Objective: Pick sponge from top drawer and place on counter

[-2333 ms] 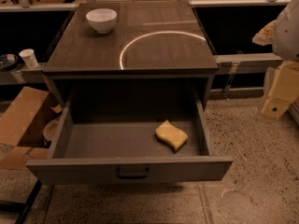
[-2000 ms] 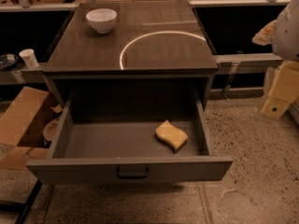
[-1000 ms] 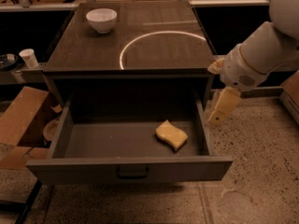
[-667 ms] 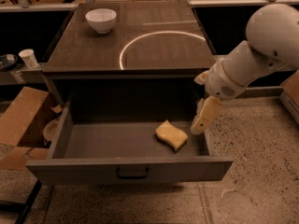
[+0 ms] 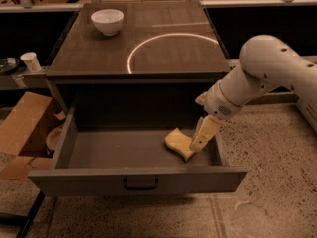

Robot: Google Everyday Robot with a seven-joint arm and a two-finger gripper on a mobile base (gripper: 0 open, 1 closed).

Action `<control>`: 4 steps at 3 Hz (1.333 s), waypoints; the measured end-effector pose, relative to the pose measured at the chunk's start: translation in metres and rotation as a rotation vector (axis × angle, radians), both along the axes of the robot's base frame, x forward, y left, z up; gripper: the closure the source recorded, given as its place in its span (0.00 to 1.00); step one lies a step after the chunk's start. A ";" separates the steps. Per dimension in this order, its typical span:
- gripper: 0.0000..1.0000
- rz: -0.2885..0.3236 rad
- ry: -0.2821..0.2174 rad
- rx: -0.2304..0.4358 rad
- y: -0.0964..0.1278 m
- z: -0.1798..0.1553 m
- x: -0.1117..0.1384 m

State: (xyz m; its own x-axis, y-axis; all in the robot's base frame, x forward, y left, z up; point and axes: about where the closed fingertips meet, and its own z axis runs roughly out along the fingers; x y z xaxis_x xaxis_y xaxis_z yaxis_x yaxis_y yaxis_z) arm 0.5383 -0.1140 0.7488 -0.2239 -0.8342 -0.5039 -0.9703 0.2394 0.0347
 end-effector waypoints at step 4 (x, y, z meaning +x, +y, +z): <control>0.00 0.048 -0.040 -0.068 0.019 -0.096 0.054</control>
Offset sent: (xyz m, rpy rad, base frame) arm 0.0463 0.0166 -0.0561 -0.0340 -0.0493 0.0631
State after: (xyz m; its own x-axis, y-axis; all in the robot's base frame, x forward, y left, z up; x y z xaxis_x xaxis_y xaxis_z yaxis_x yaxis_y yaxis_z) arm 0.5927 -0.0947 0.6525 -0.1636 -0.8760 -0.4538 -0.9810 0.1931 -0.0191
